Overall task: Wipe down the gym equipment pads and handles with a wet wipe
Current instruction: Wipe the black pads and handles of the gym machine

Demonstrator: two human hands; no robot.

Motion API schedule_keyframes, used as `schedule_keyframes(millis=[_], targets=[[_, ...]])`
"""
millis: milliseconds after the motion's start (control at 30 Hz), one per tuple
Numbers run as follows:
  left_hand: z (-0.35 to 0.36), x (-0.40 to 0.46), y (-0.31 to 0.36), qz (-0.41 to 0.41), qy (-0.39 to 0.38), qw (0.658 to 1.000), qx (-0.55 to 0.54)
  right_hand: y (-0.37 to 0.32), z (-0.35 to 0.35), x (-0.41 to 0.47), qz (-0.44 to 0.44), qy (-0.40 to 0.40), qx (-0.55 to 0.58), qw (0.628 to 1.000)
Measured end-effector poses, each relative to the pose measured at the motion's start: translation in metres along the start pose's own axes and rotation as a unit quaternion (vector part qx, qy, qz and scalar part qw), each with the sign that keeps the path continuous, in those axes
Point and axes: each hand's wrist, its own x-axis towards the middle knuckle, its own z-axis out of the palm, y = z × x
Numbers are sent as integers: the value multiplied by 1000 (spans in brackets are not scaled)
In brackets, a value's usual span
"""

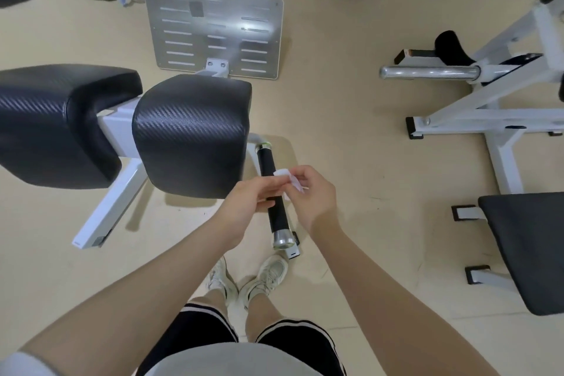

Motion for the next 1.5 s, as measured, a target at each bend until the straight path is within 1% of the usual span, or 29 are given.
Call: schedule_keyframes(millis=[33, 100, 133, 167, 200, 233, 300, 367, 433, 500, 600, 667, 767, 833, 933, 967, 1000, 1033, 1067, 1100, 1133, 1167, 1267, 1333, 1400, 1500], targets=[[-4, 5, -3, 1, 18, 1000, 12, 4, 2, 9, -5, -9, -21, 1000], [-13, 18, -17, 13, 109, 992, 58, 12, 9, 31, -12, -19, -61, 998], [-18, 23, -26, 10, 148, 986, 80, 17, 12, 44, -17, -11, -81, 996], [-23, 27, -34, -6, 161, 982, 99, 20, 14, 58, -32, 2, -108, 994], [-26, 31, -41, -33, 146, 982, 112, 24, 17, 72, -60, 15, -141, 988], [-28, 36, -48, -61, 111, 986, 109, 25, 20, 88, -93, 22, -181, 979], [-25, 37, -58, -95, 36, 993, 64, 27, 27, 116, -141, 10, -260, 955], [-22, 40, -64, -93, -6, 996, 11, 28, 33, 133, -181, -24, -317, 931], [-22, 44, -69, -102, -13, 994, -19, 35, 36, 136, -211, -81, -334, 915], [-25, 46, -69, -119, -19, 991, -50, 41, 33, 128, -225, -117, -303, 919], [-27, 45, -63, -141, -40, 986, -76, 48, 18, 105, -216, -161, -267, 925], [-26, 43, -60, -150, -43, 985, -70, 50, 5, 80, -212, -197, -264, 920], [-22, 40, -59, -158, -26, 985, -57, 57, -10, 40, -213, -234, -229, 921], [-21, 39, -57, -158, -27, 986, -50, 60, -17, 23, -196, -261, -244, 913], [-22, 40, -55, -162, -32, 986, -39, 64, -27, 11, -222, -287, -231, 903], [-23, 41, -56, -160, -35, 986, -37, 64, -29, 13, -220, -280, -217, 909], [-23, 41, -57, -155, -39, 987, -34, 63, -29, 18, -192, -251, -200, 928], [-24, 42, -58, -149, -41, 988, -31, 60, -27, 30, -152, -195, -183, 951], [-24, 43, -59, -142, -41, 989, -29, 58, -22, 46, -116, -121, -171, 971], [-25, 44, -61, -134, -40, 990, -24, 57, -15, 65, -103, -56, -161, 980], [-25, 45, -63, -126, -37, 991, -15, 57, -6, 84, -103, -18, -152, 983], [-25, 45, -64, -118, -35, 992, -6, 56, 4, 102, -100, -6, -143, 985], [-24, 47, -68, -101, -28, 994, 3, 64, 32, 145, -53, -12, -104, 993], [-25, 49, -71, -99, -24, 995, 3, 67, 41, 153, -19, -22, -27, 999], [-25, 51, -72, -105, -18, 994, -2, 71, 38, 145, -1, -45, 24, 999], [-25, 52, -70, -115, -12, 993, -17, 75, 20, 110, 1, -106, 19, 994]])
